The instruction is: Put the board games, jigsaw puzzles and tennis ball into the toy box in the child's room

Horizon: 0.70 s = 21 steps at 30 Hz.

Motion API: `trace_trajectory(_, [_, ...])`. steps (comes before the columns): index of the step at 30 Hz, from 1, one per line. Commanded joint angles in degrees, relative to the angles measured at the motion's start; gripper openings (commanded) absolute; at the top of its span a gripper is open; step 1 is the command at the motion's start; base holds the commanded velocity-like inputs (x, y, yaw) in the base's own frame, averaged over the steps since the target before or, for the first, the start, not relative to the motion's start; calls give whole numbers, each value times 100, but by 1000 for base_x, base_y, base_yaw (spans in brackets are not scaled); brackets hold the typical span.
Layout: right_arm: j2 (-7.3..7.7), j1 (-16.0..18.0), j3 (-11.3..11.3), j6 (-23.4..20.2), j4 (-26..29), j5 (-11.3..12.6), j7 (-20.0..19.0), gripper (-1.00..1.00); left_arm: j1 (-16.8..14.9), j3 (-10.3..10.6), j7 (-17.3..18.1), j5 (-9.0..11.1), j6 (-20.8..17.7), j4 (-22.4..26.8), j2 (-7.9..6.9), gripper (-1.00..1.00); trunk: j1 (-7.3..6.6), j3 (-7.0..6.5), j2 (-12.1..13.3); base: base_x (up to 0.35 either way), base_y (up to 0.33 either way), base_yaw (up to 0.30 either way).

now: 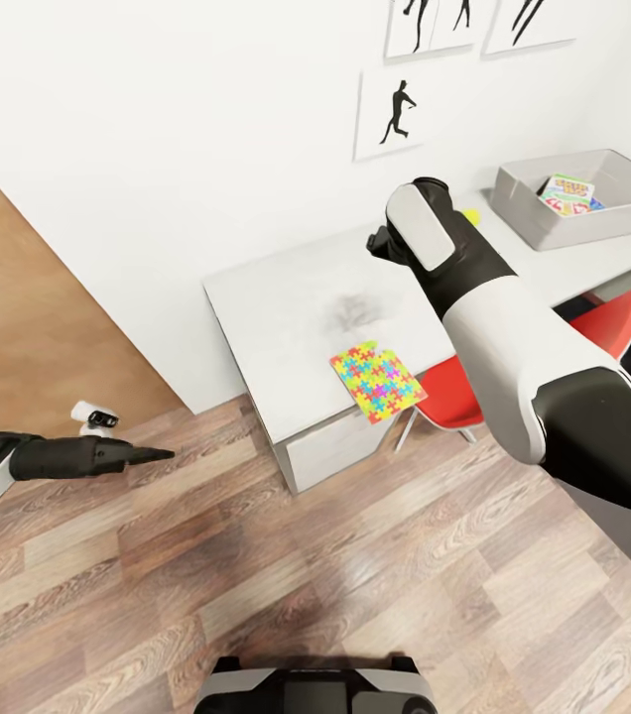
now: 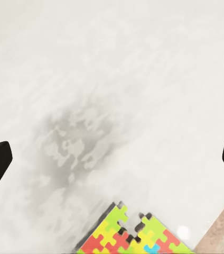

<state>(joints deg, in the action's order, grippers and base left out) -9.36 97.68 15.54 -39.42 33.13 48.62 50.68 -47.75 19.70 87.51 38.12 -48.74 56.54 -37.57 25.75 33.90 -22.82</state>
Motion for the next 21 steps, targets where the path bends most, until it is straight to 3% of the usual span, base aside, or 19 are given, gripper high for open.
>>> trace_trajectory(1, [4, 4, 28, -35, 14, 45, 70, 100, -2, 25, 14, 26, -26, -170, -12, 100, 4, -1, -10, 0, 0, 0])
trace_trajectory(6, [4, -6, 30, -108, 60, 44, 157, 100, 17, 28, 3, 4, 485, -1267, -29, 100, 4, -47, -10, 0, 0, 0])
trace_trajectory(11, [7, -34, 33, -228, 137, 48, 168, 100, 20, 36, -28, 3, 655, -1608, -22, 100, 4, -94, -10, 0, 0, 0])
trace_trajectory(15, [33, -78, 29, -564, 529, 47, 175, 100, 20, 47, -46, 8, 692, -1719, 0, 100, 4, -132, -10, 0, 0, 0])
trace_trajectory(21, [351, -105, 28, -810, 1093, 91, 201, 100, 20, 53, -25, -10, 731, -2315, 23, 100, 4, -189, -10, 0, 0, 0])
